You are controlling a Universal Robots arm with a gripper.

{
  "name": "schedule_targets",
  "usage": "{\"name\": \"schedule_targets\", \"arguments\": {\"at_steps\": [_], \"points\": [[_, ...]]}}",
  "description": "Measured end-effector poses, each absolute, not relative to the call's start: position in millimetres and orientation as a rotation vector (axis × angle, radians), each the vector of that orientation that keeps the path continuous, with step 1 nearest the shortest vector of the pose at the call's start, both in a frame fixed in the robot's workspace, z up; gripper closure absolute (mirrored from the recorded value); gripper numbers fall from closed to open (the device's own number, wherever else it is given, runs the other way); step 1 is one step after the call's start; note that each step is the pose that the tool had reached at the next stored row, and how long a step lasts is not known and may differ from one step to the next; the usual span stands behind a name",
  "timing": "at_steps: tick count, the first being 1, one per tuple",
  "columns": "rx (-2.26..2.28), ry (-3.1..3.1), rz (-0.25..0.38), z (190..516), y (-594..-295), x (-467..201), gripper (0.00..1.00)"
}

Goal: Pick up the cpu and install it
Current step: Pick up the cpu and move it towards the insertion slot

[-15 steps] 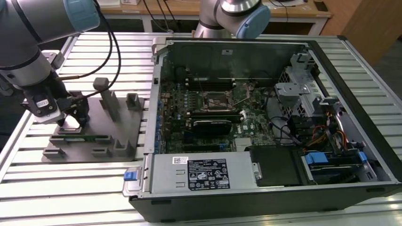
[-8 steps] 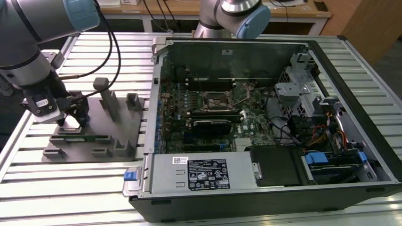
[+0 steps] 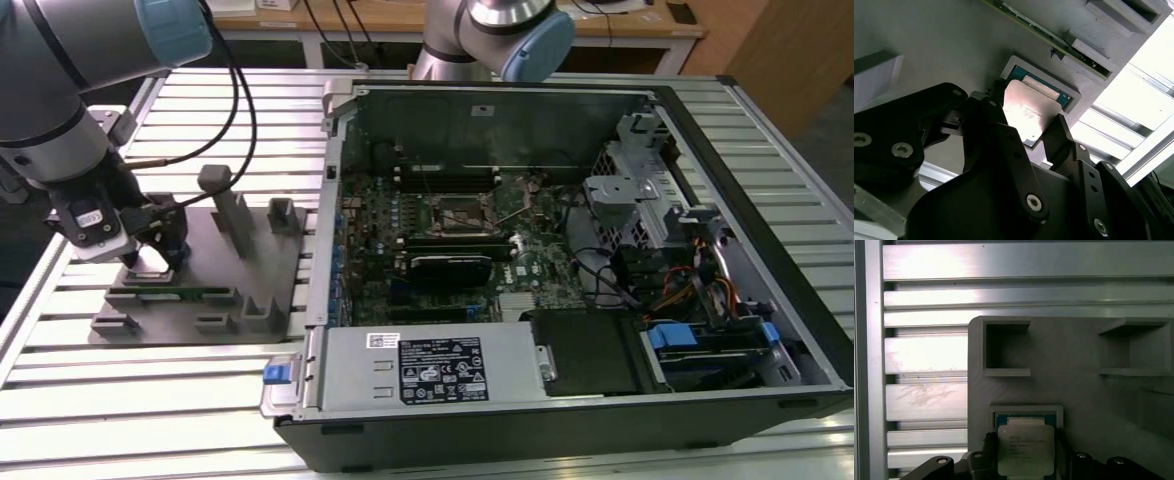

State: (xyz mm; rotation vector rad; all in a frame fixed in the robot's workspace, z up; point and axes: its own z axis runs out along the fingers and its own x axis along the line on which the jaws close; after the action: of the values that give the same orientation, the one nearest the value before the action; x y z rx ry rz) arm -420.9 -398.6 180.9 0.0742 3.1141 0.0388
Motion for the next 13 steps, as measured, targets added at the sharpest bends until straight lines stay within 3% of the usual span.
{"name": "schedule_targets", "arguments": {"at_steps": [13], "points": [[0.074,3.114,0.039,195,-399,-421,0.45]]}}
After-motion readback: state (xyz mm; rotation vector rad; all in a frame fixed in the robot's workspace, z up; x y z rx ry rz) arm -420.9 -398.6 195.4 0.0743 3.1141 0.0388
